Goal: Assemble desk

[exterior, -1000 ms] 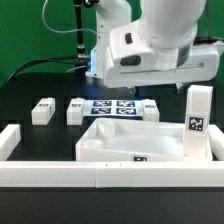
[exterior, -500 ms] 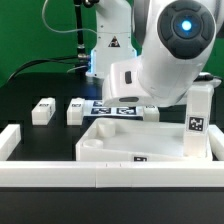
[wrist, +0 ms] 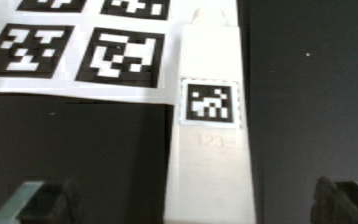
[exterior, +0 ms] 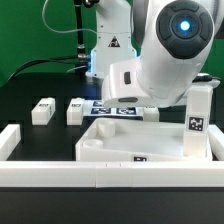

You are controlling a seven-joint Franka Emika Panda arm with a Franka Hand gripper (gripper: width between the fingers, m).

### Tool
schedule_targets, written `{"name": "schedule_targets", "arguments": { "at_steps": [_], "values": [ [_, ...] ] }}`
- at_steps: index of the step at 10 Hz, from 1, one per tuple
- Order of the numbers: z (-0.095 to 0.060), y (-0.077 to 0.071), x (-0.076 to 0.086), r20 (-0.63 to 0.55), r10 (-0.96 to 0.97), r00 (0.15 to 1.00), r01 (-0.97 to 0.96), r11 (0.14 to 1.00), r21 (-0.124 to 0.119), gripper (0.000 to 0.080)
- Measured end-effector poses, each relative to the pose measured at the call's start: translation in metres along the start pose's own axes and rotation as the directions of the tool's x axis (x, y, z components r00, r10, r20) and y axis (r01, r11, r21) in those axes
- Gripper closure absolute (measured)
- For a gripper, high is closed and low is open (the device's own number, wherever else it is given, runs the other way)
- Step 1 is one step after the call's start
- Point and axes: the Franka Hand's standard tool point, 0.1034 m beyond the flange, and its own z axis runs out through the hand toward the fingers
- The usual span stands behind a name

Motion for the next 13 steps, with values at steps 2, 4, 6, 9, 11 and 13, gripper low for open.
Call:
{"name": "schedule_targets", "arguments": {
  "at_steps": [2, 4, 6, 9, 11, 13],
  "values": [
    [0.016, 0.002, 0.002, 0.023, 0.014, 1.0, -0.014, 1.0, -0.002, 0.0151],
    [0.022, 0.002, 0.004, 0.032, 0.056, 0.998, -0.056, 0.998, -0.004, 0.0151],
    [0.023, 0.002, 0.007, 0.032, 0.067, 0.997, -0.067, 0.998, -0.006, 0.0151],
    [0.023, 0.003, 0.007, 0.032, 0.068, 0.997, -0.068, 0.998, -0.004, 0.0443],
    [0.023, 0.003, 0.007, 0.032, 0.069, 0.997, -0.069, 0.998, -0.003, 0.0512],
    [0.023, 0.003, 0.007, 0.032, 0.07, 0.997, -0.069, 0.998, -0.002, 0.0512]
  ]
}}
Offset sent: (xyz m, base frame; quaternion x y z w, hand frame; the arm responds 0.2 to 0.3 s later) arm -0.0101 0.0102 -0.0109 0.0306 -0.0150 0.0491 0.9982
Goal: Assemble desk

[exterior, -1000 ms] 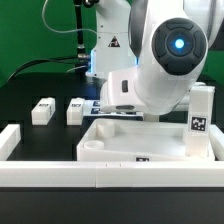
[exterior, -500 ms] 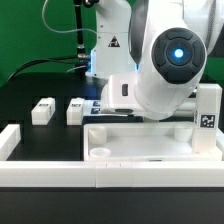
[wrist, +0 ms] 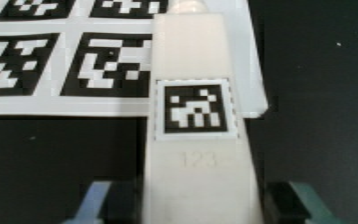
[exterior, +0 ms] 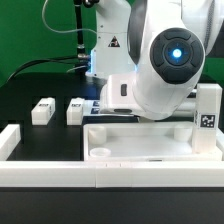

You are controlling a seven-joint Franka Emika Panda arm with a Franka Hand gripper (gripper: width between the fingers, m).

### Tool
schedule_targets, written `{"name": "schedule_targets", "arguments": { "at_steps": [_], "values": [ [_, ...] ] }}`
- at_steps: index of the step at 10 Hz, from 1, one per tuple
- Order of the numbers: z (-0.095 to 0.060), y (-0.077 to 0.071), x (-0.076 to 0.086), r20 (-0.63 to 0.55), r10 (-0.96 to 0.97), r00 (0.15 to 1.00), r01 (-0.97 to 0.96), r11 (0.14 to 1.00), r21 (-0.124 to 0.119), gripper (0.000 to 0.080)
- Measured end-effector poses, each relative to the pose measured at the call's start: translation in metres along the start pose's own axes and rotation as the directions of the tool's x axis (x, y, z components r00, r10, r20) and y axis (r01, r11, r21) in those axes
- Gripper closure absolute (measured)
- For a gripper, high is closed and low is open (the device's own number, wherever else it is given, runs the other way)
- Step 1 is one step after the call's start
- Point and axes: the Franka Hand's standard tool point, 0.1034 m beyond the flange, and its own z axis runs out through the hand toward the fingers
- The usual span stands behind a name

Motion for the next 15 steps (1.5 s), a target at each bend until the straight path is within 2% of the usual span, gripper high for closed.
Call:
{"name": "schedule_targets", "arguments": {
  "at_steps": [4, 5, 6, 7, 8, 9, 10, 11, 13, 14, 15],
  "values": [
    [-0.003, 0.001, -0.002, 0.003, 0.002, 1.0, -0.002, 1.0, 0.005, 0.0512],
    [-0.027, 0.002, -0.021, 0.056, 0.004, 0.998, -0.007, 0.999, 0.05, 0.0512],
    [-0.061, 0.014, -0.029, 0.048, 0.012, 0.999, -0.018, 0.993, 0.117, 0.0511],
    [-0.088, 0.03, -0.036, 0.043, 0.033, 0.999, -0.04, 0.987, 0.157, 0.0511],
    [-0.106, 0.041, -0.039, 0.034, 0.048, 0.998, -0.053, 0.983, 0.178, 0.0511],
    [-0.117, 0.052, -0.038, 0.006, 0.048, 0.999, -0.049, 0.981, 0.188, 0.0511],
    [-0.121, 0.06, -0.032, -0.032, 0.029, 0.999, -0.023, 0.986, 0.168, 0.0511],
    [-0.126, 0.057, -0.024, -0.108, 0.04, 0.993, -0.021, 0.986, 0.165, 0.0511],
    [-0.131, 0.057, -0.023, -0.238, 0.058, 0.969, -0.018, 0.985, 0.17, 0.0511],
    [-0.137, 0.056, -0.025, -0.279, 0.071, 0.958, -0.019, 0.983, 0.184, 0.0511],
    [-0.156, 0.055, -0.028, -0.333, 0.082, 0.939, -0.011, 0.978, 0.21, 0.0511]
  ]
}}
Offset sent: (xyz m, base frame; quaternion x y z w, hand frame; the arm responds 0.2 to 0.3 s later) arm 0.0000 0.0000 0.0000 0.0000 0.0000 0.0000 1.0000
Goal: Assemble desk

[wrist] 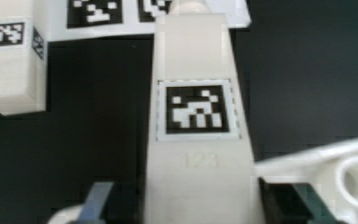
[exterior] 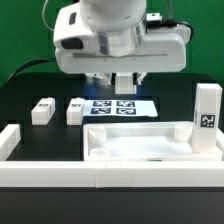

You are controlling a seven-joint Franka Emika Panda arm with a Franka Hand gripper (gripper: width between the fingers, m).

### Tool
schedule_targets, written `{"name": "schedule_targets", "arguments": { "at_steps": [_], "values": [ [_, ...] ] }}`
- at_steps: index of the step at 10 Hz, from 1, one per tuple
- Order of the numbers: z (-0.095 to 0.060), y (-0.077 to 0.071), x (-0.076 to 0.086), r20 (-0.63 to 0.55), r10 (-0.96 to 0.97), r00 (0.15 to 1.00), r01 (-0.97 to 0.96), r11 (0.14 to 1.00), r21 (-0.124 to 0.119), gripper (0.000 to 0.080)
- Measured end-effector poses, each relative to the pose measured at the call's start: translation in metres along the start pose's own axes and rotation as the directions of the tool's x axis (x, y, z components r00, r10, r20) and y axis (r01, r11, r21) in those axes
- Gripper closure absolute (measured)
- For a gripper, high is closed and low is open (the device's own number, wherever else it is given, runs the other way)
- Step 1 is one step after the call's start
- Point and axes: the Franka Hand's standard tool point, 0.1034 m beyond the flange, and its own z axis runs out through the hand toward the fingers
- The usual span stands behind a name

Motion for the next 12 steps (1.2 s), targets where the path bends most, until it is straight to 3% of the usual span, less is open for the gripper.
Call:
{"name": "schedule_targets", "arguments": {
  "at_steps": [2, 3, 8, 10, 12],
  "values": [
    [-0.045, 0.0, 0.013, -0.16, 0.005, 0.987, 0.004, 0.998, 0.055, 0.0511],
    [-0.057, 0.003, 0.019, -0.218, 0.001, 0.976, 0.012, 0.998, 0.057, 0.0511],
    [-0.06, 0.003, 0.029, -0.532, 0.015, 0.847, 0.008, 0.999, 0.039, 0.0511],
    [-0.096, 0.002, 0.033, -0.697, -0.004, 0.717, 0.021, 1.0, 0.016, 0.0511],
    [-0.091, 0.004, 0.03, -0.715, -0.001, 0.699, 0.016, 1.0, 0.015, 0.0511]
  ]
}}
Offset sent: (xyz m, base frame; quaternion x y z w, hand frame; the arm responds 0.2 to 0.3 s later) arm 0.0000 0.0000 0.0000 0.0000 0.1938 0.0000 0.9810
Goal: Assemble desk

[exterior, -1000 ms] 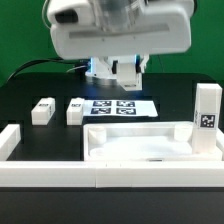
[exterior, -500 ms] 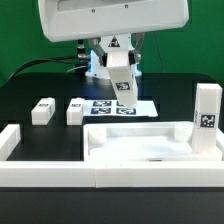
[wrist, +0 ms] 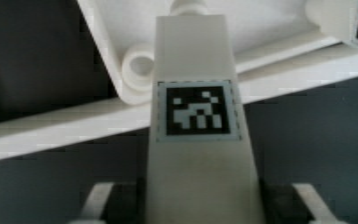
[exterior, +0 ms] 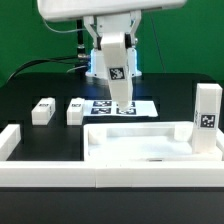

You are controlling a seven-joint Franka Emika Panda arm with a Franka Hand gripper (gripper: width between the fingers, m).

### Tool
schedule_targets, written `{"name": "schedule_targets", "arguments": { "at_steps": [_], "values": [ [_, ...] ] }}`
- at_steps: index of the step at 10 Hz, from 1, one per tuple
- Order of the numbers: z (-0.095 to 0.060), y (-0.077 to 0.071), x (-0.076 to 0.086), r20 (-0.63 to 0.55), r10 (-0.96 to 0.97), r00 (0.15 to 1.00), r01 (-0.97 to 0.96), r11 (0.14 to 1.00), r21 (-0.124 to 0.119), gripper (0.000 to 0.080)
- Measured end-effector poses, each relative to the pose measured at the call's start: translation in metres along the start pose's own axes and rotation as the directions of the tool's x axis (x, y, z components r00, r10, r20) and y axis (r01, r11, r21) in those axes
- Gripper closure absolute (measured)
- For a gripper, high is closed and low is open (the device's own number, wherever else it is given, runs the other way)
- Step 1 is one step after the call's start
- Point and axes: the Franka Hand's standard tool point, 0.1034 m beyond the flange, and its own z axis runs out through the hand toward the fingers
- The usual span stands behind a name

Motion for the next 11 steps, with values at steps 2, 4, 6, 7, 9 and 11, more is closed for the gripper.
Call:
{"name": "schedule_targets", "arguments": {
  "at_steps": [2, 4, 6, 7, 9, 11],
  "values": [
    [0.0, 0.0, 0.0, 0.0, 0.0, 1.0, 0.0, 1.0, 0.0, 0.0511],
    [0.001, 0.0, 0.0, 0.001, 0.0, 1.0, 0.0, 1.0, -0.001, 0.0511],
    [0.002, 0.0, 0.0, 0.002, 0.0, 1.0, 0.0, 1.0, -0.001, 0.0511],
    [0.004, 0.003, -0.002, 0.002, 0.0, 1.0, 0.0, 1.0, -0.004, 0.0511],
    [0.012, 0.021, -0.008, -0.086, -0.039, 0.996, 0.034, 0.998, -0.054, 0.0511],
    [0.003, 0.024, 0.003, -0.208, -0.085, 0.975, 0.07, 0.995, -0.078, 0.0511]
  ]
}}
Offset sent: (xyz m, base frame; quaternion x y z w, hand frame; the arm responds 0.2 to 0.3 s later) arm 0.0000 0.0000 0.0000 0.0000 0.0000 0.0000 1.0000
